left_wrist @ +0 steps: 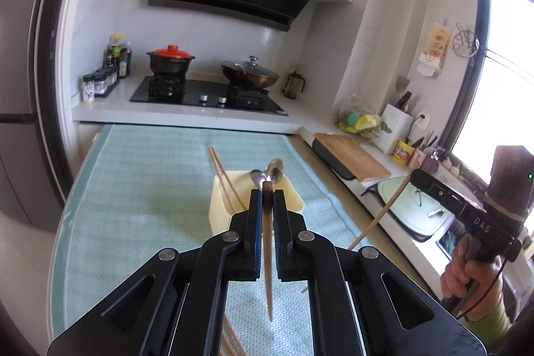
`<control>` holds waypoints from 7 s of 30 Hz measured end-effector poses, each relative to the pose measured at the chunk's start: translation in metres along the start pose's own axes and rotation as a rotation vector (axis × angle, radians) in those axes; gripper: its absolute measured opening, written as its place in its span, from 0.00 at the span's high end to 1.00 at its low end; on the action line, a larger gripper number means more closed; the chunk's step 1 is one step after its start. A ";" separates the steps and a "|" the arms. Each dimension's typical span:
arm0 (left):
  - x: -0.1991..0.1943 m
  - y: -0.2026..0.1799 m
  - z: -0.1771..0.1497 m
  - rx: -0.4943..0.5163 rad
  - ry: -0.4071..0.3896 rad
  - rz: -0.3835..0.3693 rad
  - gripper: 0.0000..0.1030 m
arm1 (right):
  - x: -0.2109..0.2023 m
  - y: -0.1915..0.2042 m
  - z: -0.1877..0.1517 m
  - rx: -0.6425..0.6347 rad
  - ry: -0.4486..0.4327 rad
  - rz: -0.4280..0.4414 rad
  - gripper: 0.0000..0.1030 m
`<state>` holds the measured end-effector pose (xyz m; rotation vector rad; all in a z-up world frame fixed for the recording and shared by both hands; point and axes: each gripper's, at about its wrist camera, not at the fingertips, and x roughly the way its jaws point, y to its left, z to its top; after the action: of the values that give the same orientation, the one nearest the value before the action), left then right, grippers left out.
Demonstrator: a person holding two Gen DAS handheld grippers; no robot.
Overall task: Organize utensils
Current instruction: 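Lift and carry both held chopsticks up over the cream holder, then open the right tool to drop its chopstick into the holder while the left tool drops its chopstick, then withdraw both open tools from the holder back over the remaining chopsticks, then lower both open tools down over the loose wooden chopsticks, then close the right tool on one chopstick while the left tool closes on another chopstick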
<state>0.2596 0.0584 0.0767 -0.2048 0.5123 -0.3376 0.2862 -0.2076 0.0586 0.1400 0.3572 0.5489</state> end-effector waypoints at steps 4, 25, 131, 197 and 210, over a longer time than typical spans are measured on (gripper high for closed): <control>0.008 -0.004 0.015 0.006 -0.006 -0.019 0.96 | 0.004 -0.003 0.009 -0.008 -0.002 -0.007 0.93; 0.115 0.004 0.094 0.014 -0.101 0.118 0.96 | 0.114 -0.051 0.076 -0.050 -0.021 -0.130 0.93; -0.022 0.049 -0.182 -0.070 0.204 0.318 0.06 | 0.020 0.050 -0.202 -0.172 0.446 -0.211 0.14; 0.141 0.134 -0.165 -0.079 0.542 0.259 0.43 | 0.257 0.051 -0.215 -0.092 0.730 -0.029 0.86; 0.149 0.125 -0.166 -0.115 0.542 0.223 0.95 | 0.285 0.051 -0.209 -0.075 0.718 -0.035 0.94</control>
<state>0.3300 0.1016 -0.1656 -0.1641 1.0828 -0.1414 0.4106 -0.0051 -0.2082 -0.1445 1.0334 0.5653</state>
